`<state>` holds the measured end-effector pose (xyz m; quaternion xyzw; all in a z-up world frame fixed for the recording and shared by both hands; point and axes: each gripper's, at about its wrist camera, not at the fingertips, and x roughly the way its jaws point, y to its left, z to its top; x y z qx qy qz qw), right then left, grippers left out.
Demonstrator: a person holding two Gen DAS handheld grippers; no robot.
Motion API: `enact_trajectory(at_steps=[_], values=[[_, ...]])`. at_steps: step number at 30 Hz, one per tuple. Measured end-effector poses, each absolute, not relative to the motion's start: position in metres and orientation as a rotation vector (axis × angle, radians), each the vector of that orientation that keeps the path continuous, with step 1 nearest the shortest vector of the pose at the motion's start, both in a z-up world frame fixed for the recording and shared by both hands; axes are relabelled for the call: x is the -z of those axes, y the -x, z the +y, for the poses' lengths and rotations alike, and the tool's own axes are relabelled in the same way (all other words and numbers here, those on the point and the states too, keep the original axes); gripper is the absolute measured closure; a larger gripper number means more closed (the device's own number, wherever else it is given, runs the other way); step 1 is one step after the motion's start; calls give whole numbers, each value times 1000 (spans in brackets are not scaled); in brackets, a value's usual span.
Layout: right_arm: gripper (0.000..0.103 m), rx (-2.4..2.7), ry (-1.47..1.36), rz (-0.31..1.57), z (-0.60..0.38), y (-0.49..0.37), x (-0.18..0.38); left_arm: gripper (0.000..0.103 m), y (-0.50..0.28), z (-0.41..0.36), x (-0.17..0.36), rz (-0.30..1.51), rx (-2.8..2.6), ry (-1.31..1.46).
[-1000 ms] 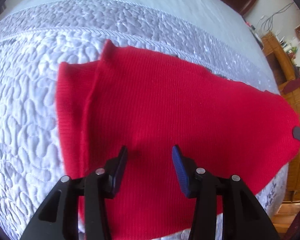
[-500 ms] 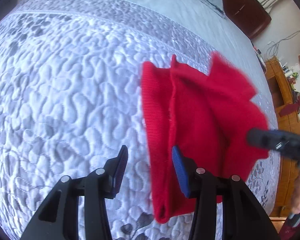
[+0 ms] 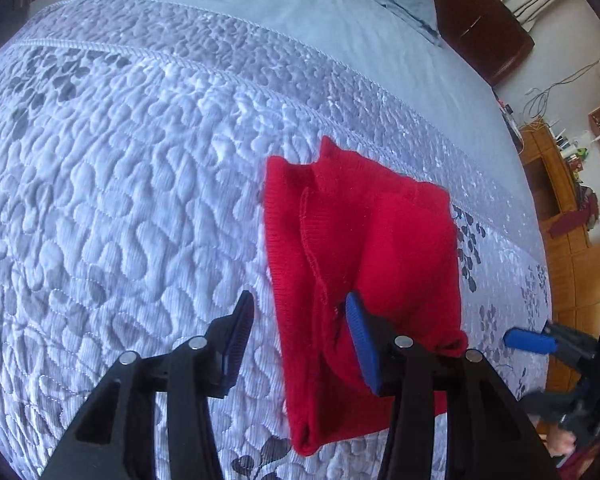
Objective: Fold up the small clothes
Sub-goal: 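Grasp the folded sweater bundle with the left gripper while the right gripper grasps it too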
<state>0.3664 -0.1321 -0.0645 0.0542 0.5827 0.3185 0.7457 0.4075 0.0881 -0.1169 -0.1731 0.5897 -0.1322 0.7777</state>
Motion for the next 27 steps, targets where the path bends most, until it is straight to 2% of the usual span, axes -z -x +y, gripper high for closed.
enact_trajectory(at_steps=[3, 8, 9, 10, 11, 12, 18, 25, 26, 27], values=[[22, -691, -5, 1230, -123, -347, 75, 54, -419, 77, 115, 1302, 312, 398], [22, -718, 87, 1228, -102, -341, 103, 54, -426, 64, 110, 1308, 317, 348], [38, -724, 86, 1239, -99, -344, 110, 54, -428, 61, 108, 1303, 321, 319], [50, -741, 76, 1251, -98, -344, 115, 54, -429, 57, 106, 1300, 327, 293], [77, -763, 50, 1273, -97, -345, 119, 54, -431, 50, 104, 1293, 342, 262], [97, -793, 0, 1300, -99, -345, 126, 54, -433, 44, 102, 1287, 363, 243], [97, -845, -93, 1312, -103, -333, 138, 51, -455, -2, 108, 1327, 413, 105], [97, -859, -176, 1286, -115, -331, 140, 53, -477, -14, 126, 1355, 451, 201], [97, -861, -179, 1284, -116, -330, 140, 59, -479, -15, 128, 1358, 453, 211], [97, -861, -182, 1281, -117, -330, 140, 81, -480, -16, 131, 1360, 450, 216]])
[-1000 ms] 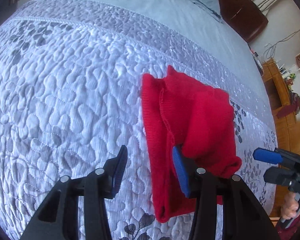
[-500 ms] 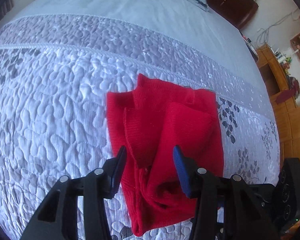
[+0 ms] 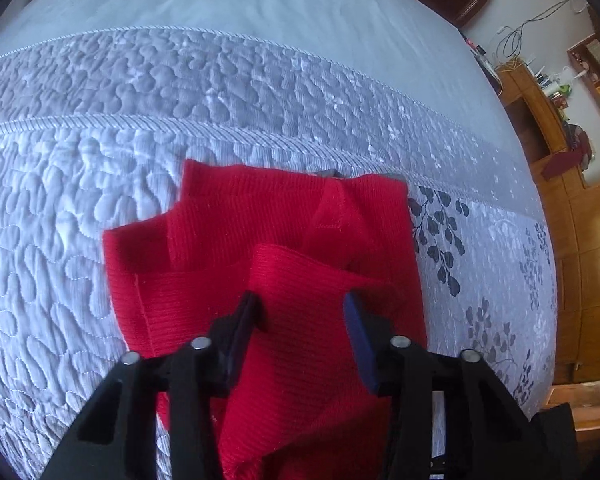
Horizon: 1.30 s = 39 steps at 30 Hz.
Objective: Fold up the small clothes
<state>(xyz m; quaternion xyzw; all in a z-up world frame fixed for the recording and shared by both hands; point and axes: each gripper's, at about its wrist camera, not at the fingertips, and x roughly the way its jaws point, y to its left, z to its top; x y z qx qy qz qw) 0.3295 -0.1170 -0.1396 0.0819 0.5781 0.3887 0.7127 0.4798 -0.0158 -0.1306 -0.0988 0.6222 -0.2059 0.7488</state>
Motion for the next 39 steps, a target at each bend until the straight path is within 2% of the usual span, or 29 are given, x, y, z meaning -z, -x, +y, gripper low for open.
enact_trajectory(at_steps=[1, 3, 10, 13, 16, 20, 22, 23, 25, 26, 27, 33, 35, 36, 37, 39], values=[[97, -864, -188, 1279, -117, -329, 139, 90, -482, -15, 134, 1365, 441, 232], [97, -868, -199, 1275, -119, -329, 140, 96, -484, -9, 135, 1348, 414, 263], [98, -945, -306, 1224, -108, -333, 131, 101, -505, 41, 104, 1201, 299, 402], [98, -949, -276, 1213, -92, -331, 132, 103, -510, 54, 97, 1150, 231, 355], [98, -891, -163, 1245, -79, -327, 150, 103, -513, 59, 119, 1247, 229, 327], [96, -870, -139, 1313, -77, -319, 176, 103, -500, 65, 138, 1287, 257, 361], [89, -894, -168, 1299, -82, -316, 173, 103, -495, 62, 137, 1281, 303, 386], [80, -913, -193, 1294, -86, -316, 171, 98, -493, 59, 134, 1273, 317, 376], [75, -927, -212, 1278, -91, -313, 164, 80, -496, 47, 128, 1261, 320, 313], [75, -920, -199, 1274, -93, -311, 161, 60, -498, 41, 126, 1256, 303, 276], [75, -916, -192, 1266, -97, -308, 158, 51, -500, 36, 126, 1248, 291, 244], [74, -892, -219, 1247, -118, -302, 149, 48, -515, 16, 142, 1314, 268, 190], [74, -879, -224, 1248, -128, -300, 149, 52, -515, 11, 145, 1315, 297, 209], [74, -876, -236, 1252, -129, -299, 151, 74, -514, 8, 146, 1315, 313, 207], [74, -875, -250, 1256, -132, -300, 152, 88, -512, 4, 148, 1317, 322, 194], [73, -868, -263, 1254, -136, -300, 152, 95, -508, 0, 148, 1296, 314, 162]])
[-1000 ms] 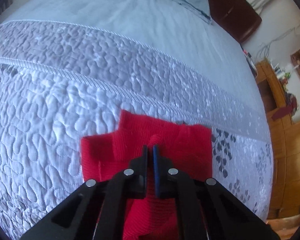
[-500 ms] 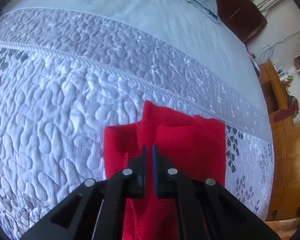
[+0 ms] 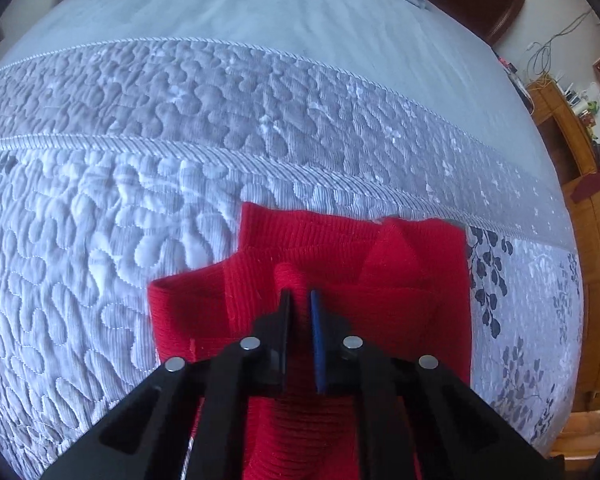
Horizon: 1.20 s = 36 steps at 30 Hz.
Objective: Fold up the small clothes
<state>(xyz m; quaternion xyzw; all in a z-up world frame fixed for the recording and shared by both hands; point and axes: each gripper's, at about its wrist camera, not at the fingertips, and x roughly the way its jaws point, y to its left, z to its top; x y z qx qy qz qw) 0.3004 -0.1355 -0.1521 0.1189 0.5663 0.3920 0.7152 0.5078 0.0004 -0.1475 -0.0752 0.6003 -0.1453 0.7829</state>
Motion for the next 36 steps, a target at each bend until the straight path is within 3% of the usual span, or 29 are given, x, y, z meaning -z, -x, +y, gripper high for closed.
enact_trajectory(at_steps=[7, 9, 14, 19, 21, 23, 26, 27, 29, 30, 32, 36], values=[[75, -848, -290, 1247, -163, -317, 152, 97, -498, 47, 129, 1146, 199, 282], [74, -830, -301, 1244, -172, -319, 152, 103, -499, 67, 132, 1120, 23, 236], [74, -807, -287, 1241, -174, -320, 149, 103, -493, 90, 127, 1144, 49, 268], [66, -784, -264, 1242, -173, -317, 143, 83, -488, 67, 119, 1170, 151, 256], [66, -788, -245, 1235, -169, -314, 140, 56, -490, 53, 117, 1177, 189, 284], [64, -791, -236, 1236, -165, -313, 140, 53, -495, 39, 113, 1173, 195, 258], [63, -786, -240, 1242, -167, -315, 140, 37, -504, 17, 114, 1192, 190, 160], [63, -781, -245, 1243, -168, -316, 141, 37, -508, 10, 117, 1211, 171, 116], [63, -778, -257, 1244, -172, -318, 142, 37, -514, 2, 125, 1240, 137, 62], [63, -779, -261, 1244, -173, -318, 144, 51, -516, 3, 130, 1257, 119, 52], [63, -782, -258, 1244, -174, -317, 145, 93, -515, 15, 140, 1296, 137, 152], [63, -772, -262, 1252, -176, -317, 151, 94, -507, 51, 158, 1300, 97, 296]])
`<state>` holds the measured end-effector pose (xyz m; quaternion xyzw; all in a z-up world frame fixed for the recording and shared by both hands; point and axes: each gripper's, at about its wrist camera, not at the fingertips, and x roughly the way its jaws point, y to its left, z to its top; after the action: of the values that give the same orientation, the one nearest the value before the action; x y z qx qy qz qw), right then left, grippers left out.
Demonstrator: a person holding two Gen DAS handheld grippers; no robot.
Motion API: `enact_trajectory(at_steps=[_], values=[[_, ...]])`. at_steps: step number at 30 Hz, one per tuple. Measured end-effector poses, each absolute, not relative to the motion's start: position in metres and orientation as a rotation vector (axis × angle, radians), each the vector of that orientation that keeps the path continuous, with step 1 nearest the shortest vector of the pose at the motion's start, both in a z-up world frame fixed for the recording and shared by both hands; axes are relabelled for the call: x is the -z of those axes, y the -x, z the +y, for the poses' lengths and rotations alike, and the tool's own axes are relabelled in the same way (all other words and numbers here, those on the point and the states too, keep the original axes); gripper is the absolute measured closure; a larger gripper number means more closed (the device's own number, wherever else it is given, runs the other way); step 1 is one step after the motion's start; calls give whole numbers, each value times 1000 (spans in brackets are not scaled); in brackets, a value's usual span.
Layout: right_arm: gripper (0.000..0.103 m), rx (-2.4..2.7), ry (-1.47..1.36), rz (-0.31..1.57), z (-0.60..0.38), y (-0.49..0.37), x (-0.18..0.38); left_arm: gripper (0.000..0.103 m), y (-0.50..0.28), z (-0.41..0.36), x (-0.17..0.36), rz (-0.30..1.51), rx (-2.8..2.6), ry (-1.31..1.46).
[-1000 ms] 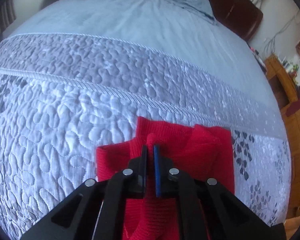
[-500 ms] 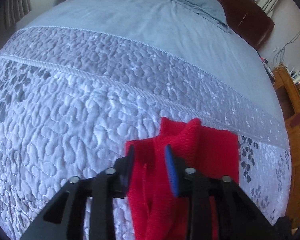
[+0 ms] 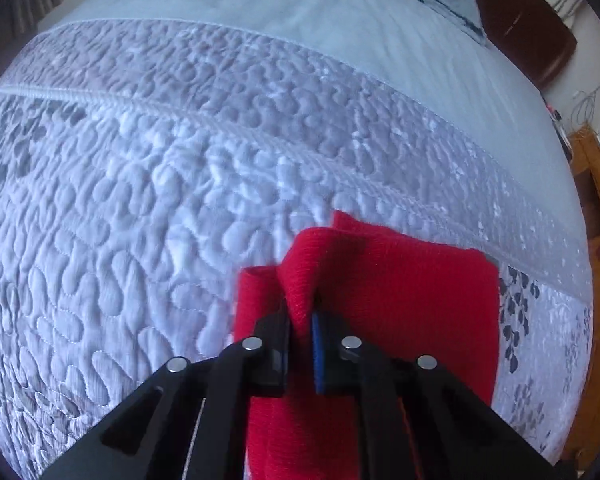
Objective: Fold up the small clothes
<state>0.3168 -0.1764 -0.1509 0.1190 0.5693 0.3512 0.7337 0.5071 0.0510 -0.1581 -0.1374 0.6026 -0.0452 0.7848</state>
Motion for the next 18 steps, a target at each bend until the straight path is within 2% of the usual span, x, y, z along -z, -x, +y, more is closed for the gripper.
enact_trajectory(at_steps=[4, 7, 8, 13, 18], values=[[63, -748, -256, 1273, -176, -317, 158, 89, -498, 66, 170, 1298, 135, 385], [63, -746, -263, 1274, -180, -313, 155, 70, -482, 72, 150, 1285, 151, 385], [62, -743, -261, 1268, -183, -310, 152, 59, -474, 75, 143, 1283, 152, 379], [59, -684, -234, 1252, -204, -293, 138, 57, -394, 89, 118, 1293, 215, 381], [46, -539, -232, 1303, -227, -280, 143, 56, -340, 80, 110, 1301, 254, 370]])
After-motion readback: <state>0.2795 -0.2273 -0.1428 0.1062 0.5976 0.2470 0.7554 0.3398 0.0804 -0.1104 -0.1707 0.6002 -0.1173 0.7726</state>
